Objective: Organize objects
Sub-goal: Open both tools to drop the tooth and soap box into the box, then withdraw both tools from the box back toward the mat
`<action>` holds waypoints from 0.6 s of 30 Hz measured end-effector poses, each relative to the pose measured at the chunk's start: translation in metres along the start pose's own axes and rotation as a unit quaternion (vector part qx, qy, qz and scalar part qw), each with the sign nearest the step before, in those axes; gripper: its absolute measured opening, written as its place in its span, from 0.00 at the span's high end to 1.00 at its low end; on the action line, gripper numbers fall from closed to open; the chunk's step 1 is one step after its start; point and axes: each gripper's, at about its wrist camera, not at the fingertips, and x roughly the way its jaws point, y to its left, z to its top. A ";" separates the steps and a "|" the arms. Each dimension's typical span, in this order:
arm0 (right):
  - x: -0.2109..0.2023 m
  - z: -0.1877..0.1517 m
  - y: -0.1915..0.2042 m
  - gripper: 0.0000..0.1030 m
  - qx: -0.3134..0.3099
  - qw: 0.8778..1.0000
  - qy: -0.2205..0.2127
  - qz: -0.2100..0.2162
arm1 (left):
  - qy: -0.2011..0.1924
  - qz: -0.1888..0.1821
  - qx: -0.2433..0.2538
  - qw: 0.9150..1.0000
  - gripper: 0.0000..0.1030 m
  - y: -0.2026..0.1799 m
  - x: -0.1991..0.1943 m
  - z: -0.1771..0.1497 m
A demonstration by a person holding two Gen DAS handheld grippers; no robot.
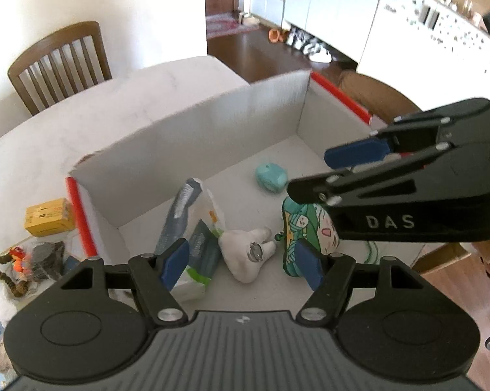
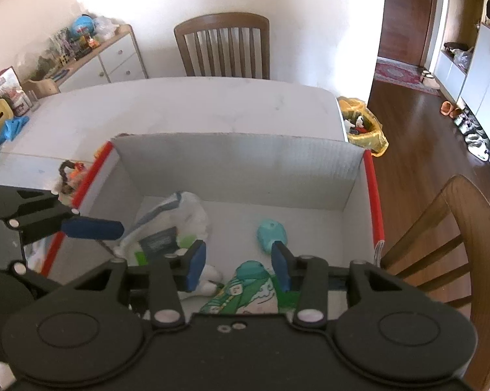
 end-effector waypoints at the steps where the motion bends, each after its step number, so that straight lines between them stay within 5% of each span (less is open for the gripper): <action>1: -0.004 0.000 0.001 0.54 0.000 1.000 -0.004 0.001 | -0.005 -0.002 -0.004 1.000 0.31 0.002 -0.005 -0.001; 18: -0.072 -0.013 0.031 0.21 0.035 0.995 -0.096 0.018 | -0.069 -0.041 -0.031 0.996 0.21 0.028 -0.076 -0.026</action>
